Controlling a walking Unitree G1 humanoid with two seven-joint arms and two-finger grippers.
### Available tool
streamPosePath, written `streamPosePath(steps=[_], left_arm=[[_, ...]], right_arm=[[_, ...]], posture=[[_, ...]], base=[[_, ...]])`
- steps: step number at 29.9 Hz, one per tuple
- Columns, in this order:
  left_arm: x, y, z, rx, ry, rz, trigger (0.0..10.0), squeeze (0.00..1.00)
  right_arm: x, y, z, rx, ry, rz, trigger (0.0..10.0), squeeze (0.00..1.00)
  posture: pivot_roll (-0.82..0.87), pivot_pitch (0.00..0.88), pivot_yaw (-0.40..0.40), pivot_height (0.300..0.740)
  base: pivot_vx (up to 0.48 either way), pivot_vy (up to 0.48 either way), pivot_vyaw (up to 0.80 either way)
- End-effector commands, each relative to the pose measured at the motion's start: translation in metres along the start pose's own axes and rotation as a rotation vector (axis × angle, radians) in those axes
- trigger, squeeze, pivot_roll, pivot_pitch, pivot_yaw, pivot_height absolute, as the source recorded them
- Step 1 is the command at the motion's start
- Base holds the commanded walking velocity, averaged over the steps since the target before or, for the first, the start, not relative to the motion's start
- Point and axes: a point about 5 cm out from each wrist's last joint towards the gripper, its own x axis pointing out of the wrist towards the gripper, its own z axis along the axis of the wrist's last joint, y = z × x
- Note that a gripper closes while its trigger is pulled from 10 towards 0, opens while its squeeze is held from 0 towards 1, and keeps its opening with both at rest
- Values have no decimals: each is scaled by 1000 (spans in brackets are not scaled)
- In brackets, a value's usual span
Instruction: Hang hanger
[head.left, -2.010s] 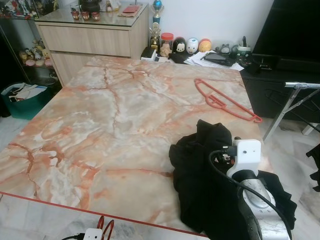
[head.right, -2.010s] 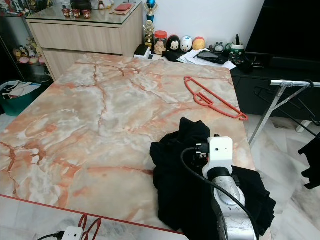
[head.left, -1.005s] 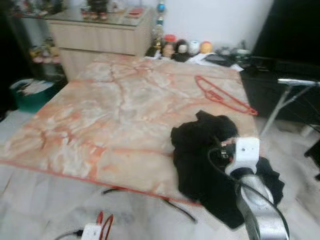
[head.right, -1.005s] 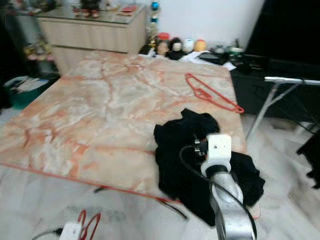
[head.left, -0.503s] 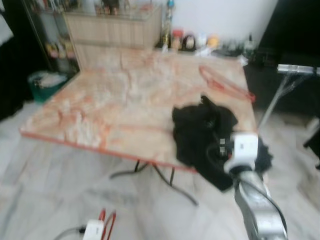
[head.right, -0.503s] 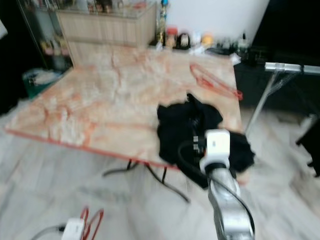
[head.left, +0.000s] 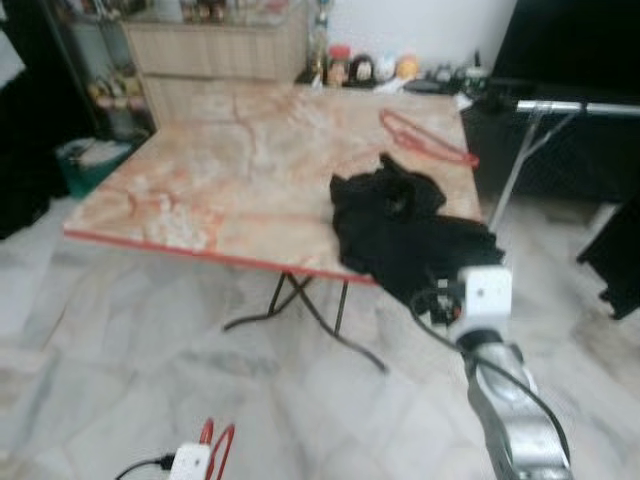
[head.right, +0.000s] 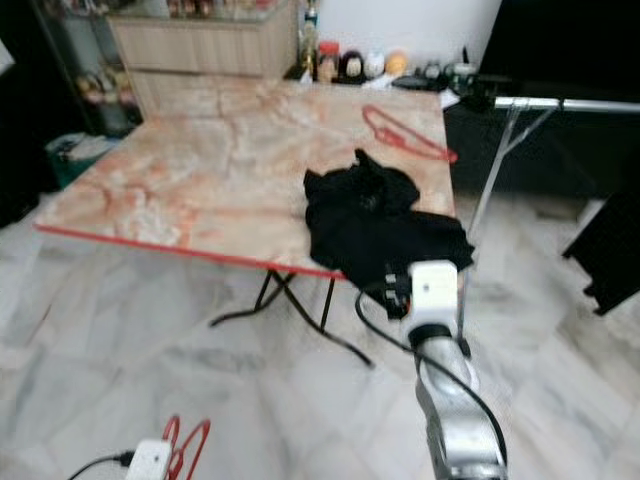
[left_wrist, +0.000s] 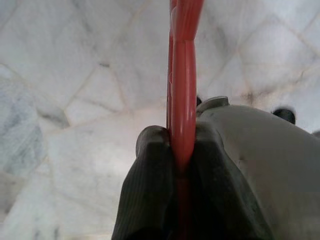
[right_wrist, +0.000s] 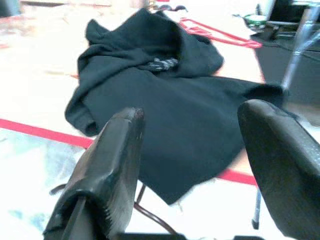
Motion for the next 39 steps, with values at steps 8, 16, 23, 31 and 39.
streamPosePath(steps=[8,16,23,31,39], left_arm=[[-3,2,-17,50,47,17,10000,0],[-3,5,-10,132,-16,48,10000,0],[-3,5,-3,228,-94,54,10000,0],[-21,48,109,383,-519,-43,10000,0],[-43,37,126,596,-581,-319,10000,0]], right_arm=[[4,0,-18,27,69,2,10000,0],[10,-3,-25,27,98,3,10000,0],[15,1,-31,3,127,72,10000,0],[25,3,-19,-134,110,315,10000,0],[14,14,-20,-322,160,759,10000,0]], posture=[[13,0,-41,740],[11,0,-37,740],[18,0,-32,740],[27,0,-32,740],[26,0,-34,740]], base=[[-264,0,0],[0,0,0],[0,0,0],[0,0,0],[0,0,0]])
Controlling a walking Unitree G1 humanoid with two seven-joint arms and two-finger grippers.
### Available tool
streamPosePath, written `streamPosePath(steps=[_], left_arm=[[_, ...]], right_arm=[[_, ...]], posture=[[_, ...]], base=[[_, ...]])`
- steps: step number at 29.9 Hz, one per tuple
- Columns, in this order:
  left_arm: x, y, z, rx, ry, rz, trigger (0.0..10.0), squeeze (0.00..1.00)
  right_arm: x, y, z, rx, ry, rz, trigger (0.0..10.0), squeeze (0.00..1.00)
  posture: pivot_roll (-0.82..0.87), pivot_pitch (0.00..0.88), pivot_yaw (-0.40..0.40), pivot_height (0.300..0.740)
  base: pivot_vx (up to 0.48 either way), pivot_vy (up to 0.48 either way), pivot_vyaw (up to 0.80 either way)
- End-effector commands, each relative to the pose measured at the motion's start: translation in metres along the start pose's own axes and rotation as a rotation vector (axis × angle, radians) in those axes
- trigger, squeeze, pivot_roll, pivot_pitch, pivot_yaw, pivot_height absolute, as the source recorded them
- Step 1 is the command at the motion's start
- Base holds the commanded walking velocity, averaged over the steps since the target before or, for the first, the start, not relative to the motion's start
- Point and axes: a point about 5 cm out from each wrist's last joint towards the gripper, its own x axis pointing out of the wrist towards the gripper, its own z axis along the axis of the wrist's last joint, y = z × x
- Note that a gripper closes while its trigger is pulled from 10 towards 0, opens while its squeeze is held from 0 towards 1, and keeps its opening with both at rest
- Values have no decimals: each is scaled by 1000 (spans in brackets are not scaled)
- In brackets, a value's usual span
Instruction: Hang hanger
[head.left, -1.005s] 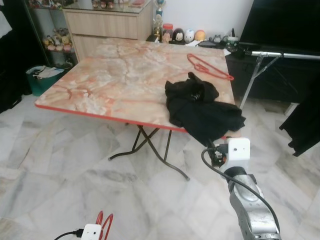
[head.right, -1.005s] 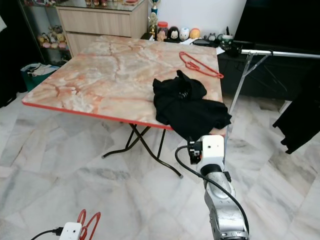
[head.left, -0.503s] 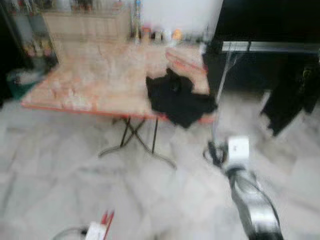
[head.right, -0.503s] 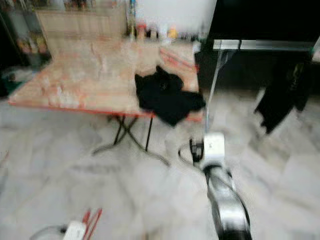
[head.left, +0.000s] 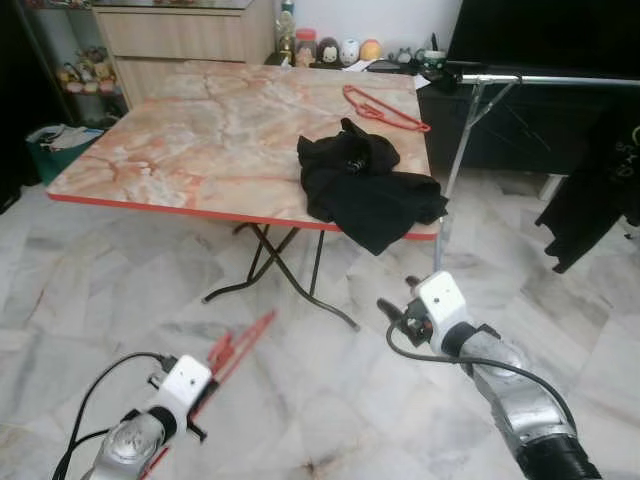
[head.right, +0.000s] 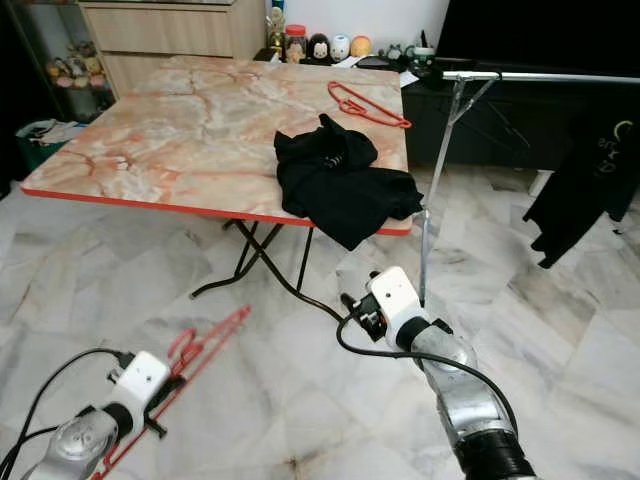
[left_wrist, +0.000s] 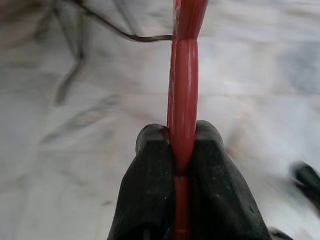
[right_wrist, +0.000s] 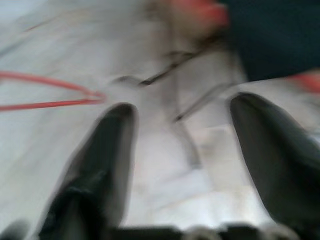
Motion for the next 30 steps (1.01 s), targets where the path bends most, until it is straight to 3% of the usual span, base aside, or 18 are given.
streamPosePath(steps=[1,2,5,7,8,9,11,19,21,30], left_arm=[[-4,4,6,31,-10,-49,10000,0],[-7,2,9,77,6,-132,10000,0],[-13,-2,14,160,40,-263,10000,0],[-16,-1,20,156,35,-293,10000,0],[-18,-1,31,153,20,-336,10000,0],[-18,-1,31,153,20,-336,10000,0],[-23,-5,48,166,3,-428,10000,0],[-33,-7,78,188,-7,-558,10000,0],[-38,-13,93,187,-17,-616,10000,0],[-43,-24,117,233,-35,-716,10000,0]], right_arm=[[1,7,3,-33,-10,96,10000,0],[-4,11,2,-88,13,194,10000,0],[-12,14,1,-138,43,354,10000,0],[-16,14,3,-146,47,423,10000,0],[-22,15,3,-154,60,518,10000,0],[-22,15,3,-154,60,518,10000,0],[-30,17,3,-181,87,640,10000,0],[-30,20,1,-155,93,750,10000,0],[-25,21,2,-133,68,739,10000,0],[-14,33,9,-81,-10,786,10000,0]], posture=[[26,0,-34,740],[29,0,-38,740],[30,0,-40,740],[29,0,-41,740],[28,0,-42,740],[28,0,-42,740],[31,0,-45,740],[41,0,-46,740],[42,0,-46,740],[46,0,-47,740]], base=[[0,0,0],[0,0,0],[0,0,0],[0,0,0],[0,0,0],[0,0,0],[0,0,0],[0,0,0],[0,0,0],[0,0,0]])
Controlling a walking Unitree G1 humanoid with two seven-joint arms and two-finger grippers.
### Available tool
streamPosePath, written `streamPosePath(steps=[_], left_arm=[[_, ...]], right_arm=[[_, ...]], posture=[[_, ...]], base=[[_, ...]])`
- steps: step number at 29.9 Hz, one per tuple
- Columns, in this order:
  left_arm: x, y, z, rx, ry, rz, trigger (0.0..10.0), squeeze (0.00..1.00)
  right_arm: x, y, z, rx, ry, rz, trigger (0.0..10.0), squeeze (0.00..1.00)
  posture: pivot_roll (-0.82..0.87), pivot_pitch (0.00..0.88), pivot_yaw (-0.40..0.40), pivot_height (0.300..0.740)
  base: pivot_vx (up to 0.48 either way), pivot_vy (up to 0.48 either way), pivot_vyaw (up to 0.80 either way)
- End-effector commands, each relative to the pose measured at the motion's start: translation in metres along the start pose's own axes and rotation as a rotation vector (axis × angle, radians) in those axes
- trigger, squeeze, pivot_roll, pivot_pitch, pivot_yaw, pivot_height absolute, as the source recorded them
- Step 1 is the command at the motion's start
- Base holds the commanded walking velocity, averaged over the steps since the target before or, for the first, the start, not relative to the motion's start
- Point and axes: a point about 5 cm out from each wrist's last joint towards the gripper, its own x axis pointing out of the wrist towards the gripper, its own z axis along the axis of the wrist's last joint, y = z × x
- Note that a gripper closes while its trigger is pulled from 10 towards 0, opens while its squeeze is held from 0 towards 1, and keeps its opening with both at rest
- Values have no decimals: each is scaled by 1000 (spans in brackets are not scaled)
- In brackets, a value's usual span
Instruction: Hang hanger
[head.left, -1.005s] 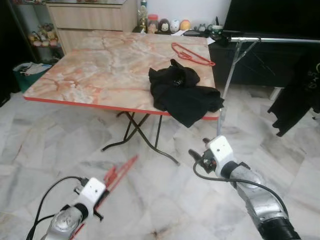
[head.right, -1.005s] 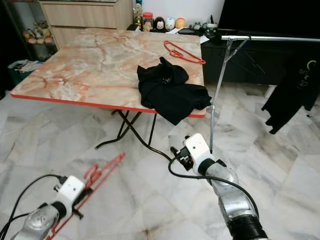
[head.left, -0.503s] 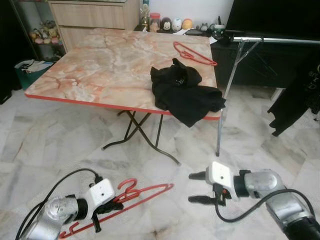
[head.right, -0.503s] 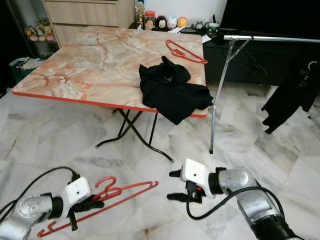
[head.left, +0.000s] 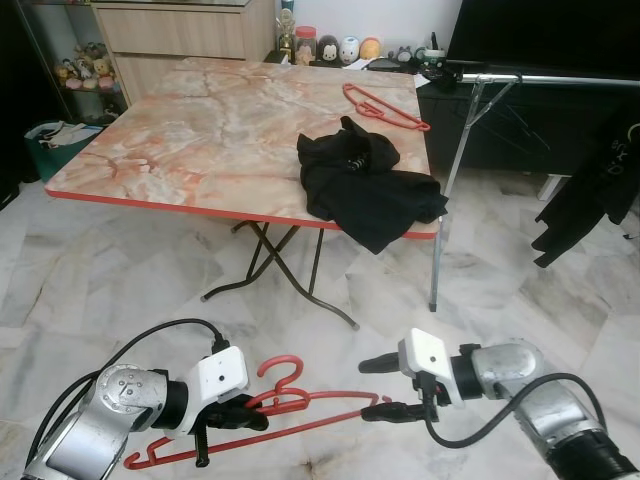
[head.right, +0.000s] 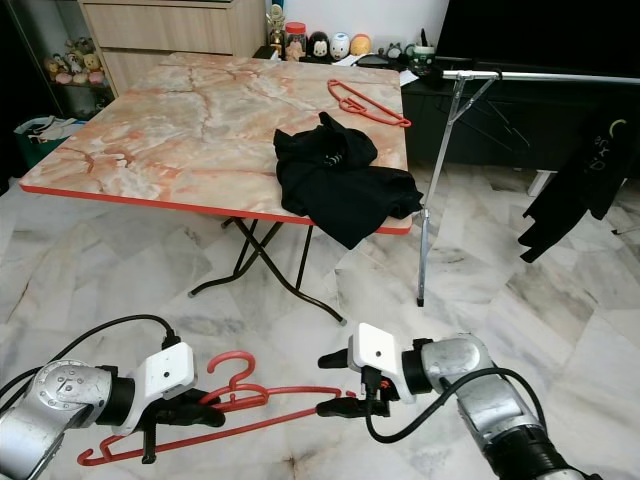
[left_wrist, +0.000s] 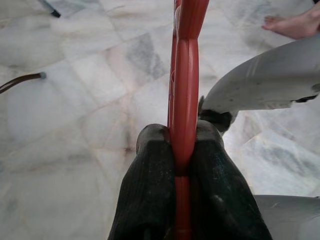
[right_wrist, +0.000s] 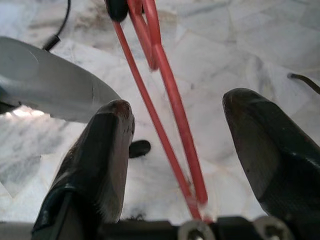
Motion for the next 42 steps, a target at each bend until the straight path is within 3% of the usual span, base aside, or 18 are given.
streamPosePath(steps=[1,11,26,35,42], left_arm=[[1,-1,16,33,-36,-30,10000,0],[7,-7,44,58,-106,-95,10000,0],[9,-10,47,62,-87,-121,10000,0],[10,-15,46,57,-75,-158,10000,0],[9,-16,44,81,-45,-190,10000,0]], right_arm=[[2,-3,4,-3,-36,8,10000,0],[24,1,3,17,-56,75,10000,0],[29,-4,2,32,-111,34,10000,0],[20,-13,11,-22,-132,27,10000,0],[12,-8,10,-25,-84,159,10000,0]], posture=[[46,0,-47,740],[59,0,-52,740],[61,0,-49,740],[61,0,-49,740],[65,0,-48,740]], base=[[0,0,0],[0,0,0],[0,0,0],[0,0,0],[0,0,0]])
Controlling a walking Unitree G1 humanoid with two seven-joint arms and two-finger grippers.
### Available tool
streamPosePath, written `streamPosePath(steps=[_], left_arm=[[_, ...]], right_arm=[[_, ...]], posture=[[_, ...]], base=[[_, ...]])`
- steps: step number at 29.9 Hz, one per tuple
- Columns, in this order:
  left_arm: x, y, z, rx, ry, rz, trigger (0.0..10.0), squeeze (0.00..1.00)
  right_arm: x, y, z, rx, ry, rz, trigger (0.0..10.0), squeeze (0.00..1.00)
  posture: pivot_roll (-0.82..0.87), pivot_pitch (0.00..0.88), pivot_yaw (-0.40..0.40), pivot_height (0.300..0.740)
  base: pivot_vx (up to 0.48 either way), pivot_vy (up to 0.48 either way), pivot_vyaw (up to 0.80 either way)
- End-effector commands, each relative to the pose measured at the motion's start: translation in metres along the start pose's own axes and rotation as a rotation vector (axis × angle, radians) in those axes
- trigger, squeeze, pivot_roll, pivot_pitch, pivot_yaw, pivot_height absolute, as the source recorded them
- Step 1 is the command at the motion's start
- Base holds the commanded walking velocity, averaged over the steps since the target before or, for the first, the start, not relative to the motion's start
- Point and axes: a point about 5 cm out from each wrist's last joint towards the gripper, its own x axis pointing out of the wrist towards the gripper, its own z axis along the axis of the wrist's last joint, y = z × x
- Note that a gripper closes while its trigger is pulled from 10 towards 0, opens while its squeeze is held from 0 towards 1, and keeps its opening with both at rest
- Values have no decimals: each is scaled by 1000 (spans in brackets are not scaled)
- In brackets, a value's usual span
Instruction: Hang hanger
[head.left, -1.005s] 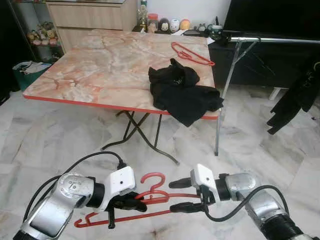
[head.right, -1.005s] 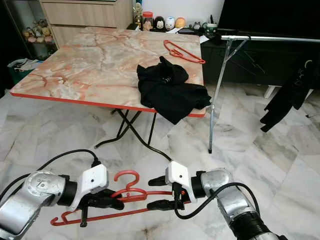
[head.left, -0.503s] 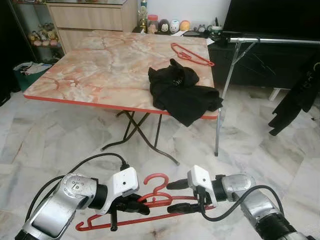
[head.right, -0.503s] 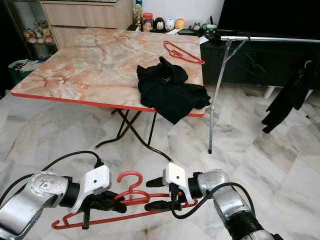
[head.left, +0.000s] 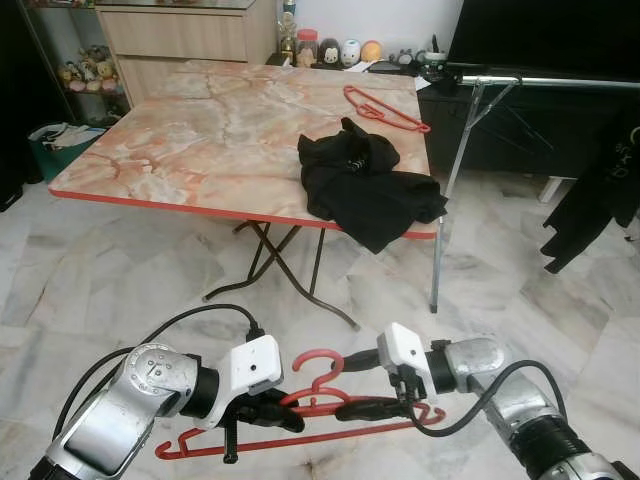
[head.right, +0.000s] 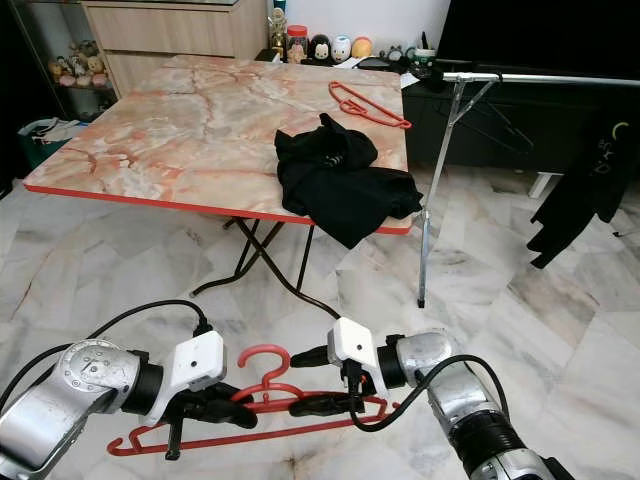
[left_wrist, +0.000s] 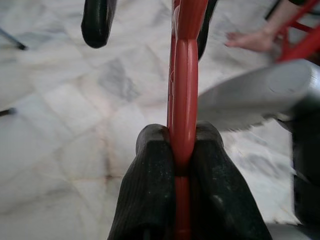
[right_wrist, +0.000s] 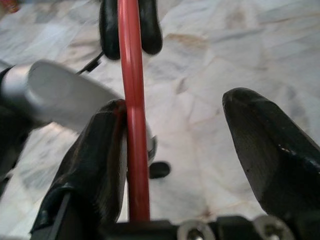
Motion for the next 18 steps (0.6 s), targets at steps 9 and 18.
streamPosePath(steps=[9,18], left_arm=[[2,-5,4,56,37,-63,10000,0],[7,-2,5,58,49,-47,10000,0]], right_arm=[[-4,-2,6,-35,44,70,10000,0],[13,0,12,-47,23,124,10000,0]], posture=[[67,0,-50,740],[72,0,-55,740]], base=[[0,0,0],[0,0,0]])
